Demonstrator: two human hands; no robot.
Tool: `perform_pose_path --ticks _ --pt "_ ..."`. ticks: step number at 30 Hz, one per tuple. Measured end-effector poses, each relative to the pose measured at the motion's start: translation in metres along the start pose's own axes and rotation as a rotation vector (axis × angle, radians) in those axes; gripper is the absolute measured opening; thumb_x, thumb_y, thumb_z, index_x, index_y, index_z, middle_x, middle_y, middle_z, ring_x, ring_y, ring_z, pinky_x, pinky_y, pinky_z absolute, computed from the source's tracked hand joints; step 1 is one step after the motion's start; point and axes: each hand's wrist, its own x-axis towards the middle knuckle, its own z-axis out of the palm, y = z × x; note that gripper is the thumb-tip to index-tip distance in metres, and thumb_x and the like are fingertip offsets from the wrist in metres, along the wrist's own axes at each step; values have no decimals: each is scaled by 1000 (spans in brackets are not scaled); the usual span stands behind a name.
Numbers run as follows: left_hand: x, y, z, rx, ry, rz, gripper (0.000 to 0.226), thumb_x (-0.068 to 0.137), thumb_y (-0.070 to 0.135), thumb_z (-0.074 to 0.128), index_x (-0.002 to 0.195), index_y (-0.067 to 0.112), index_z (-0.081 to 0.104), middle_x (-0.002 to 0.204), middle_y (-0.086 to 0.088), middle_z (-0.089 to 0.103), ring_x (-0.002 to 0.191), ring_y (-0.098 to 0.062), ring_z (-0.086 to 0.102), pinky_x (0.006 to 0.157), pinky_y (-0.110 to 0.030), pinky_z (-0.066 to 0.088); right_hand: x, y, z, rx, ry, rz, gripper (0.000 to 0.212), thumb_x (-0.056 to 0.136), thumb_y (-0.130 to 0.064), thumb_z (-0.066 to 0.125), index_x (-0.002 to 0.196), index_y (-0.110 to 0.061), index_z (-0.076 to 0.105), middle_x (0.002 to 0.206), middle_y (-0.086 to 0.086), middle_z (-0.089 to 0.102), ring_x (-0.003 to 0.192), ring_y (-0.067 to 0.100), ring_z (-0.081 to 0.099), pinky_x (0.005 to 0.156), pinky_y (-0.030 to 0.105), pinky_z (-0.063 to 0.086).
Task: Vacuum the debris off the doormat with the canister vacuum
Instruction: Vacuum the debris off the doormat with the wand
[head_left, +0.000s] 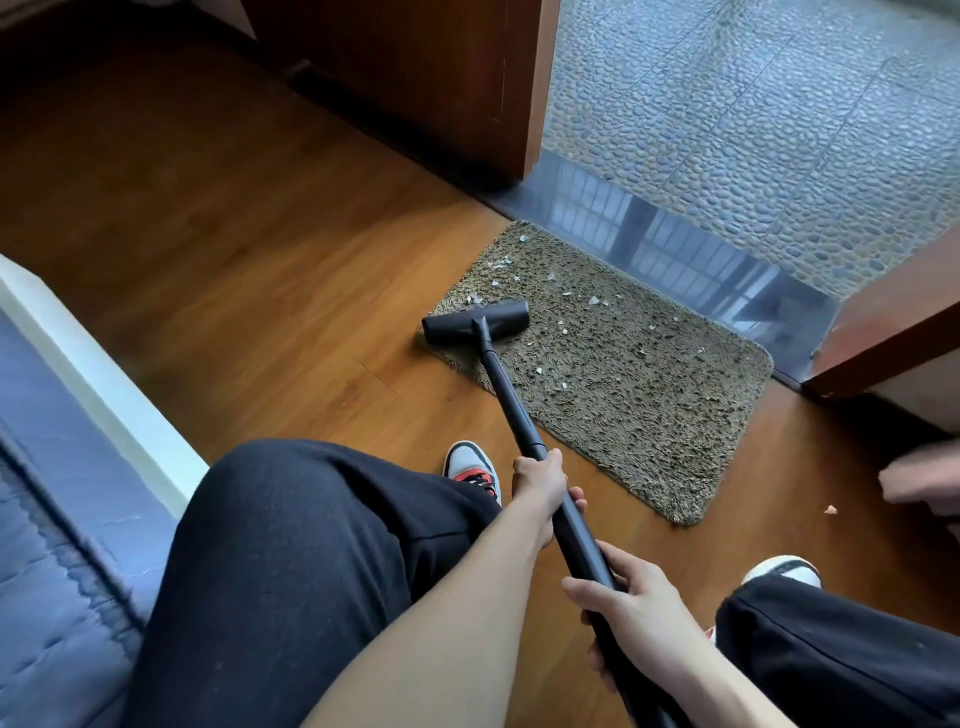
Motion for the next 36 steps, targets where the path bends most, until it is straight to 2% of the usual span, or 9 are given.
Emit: perform_pose_path --ticks 5,9,12,14,19,23,27,32,36 --pt "-21 -30 5 8 4 -31 24 103 32 45 102 9 42 68 -8 49 46 -19 49 46 -24 48 -24 23 -6 -15 13 6 36 88 -14 73 111 -41 67 70 9 59 43 26 58 42 27 47" --pt "-33 -44 6 11 19 -34 23 104 32 44 103 9 41 69 -9 48 47 -18 49 46 -25 47 -32 37 -5 -87 34 -9 38 81 -22 77 111 -44 68 62 -3 62 53 13 59 59 27 49" --pt "-36 -48 7 5 16 -38 23 104 31 45 104 9 41 67 -8 48 47 -19 48 45 -24 47 -36 40 -6 -84 33 2 43 74 -30 76 113 -47 66 61 -5 64 61 12 62 64 28 50" --pt "-34 -45 8 2 15 -32 22 104 31 45 106 8 41 67 -8 48 47 -19 49 45 -24 47 -35 39 -7 -81 37 -2 43 79 -27 77 116 -45 66 62 -4 65 57 13 63 62 29 50" --pt "-23 -27 10 22 13 -36 27 104 32 44 112 7 43 67 -9 50 46 -19 50 43 -23 48 -21 27 -9 6 10 -15 35 90 -13 71 114 -37 66 66 10 59 43 28 57 41 27 46" --pt "-13 -1 9 23 21 -12 34 104 29 44 125 2 42 67 -10 49 47 -20 50 45 -24 48 -6 7 -6 34 9 -16 32 92 -13 69 113 -37 65 70 13 57 44 29 58 40 29 47" --pt "2 17 9 10 36 16 37 103 26 45 129 -1 44 67 -9 48 45 -19 49 41 -22 46 11 -9 -6 39 -8 -29 25 92 -14 69 109 -33 67 73 14 56 43 27 58 41 29 47" --pt "16 31 9 9 43 24 37 103 28 47 127 -1 46 63 -8 49 42 -18 49 44 -24 48 28 -18 -4 37 -13 -29 24 92 -15 69 111 -29 67 69 12 54 44 28 58 41 29 47" --pt "22 42 8 6 39 34 31 104 27 48 121 2 46 62 -7 48 38 -16 48 43 -24 47 39 -27 -3 21 -21 -31 16 92 -13 68 104 -25 67 70 11 52 44 28 58 42 29 47"
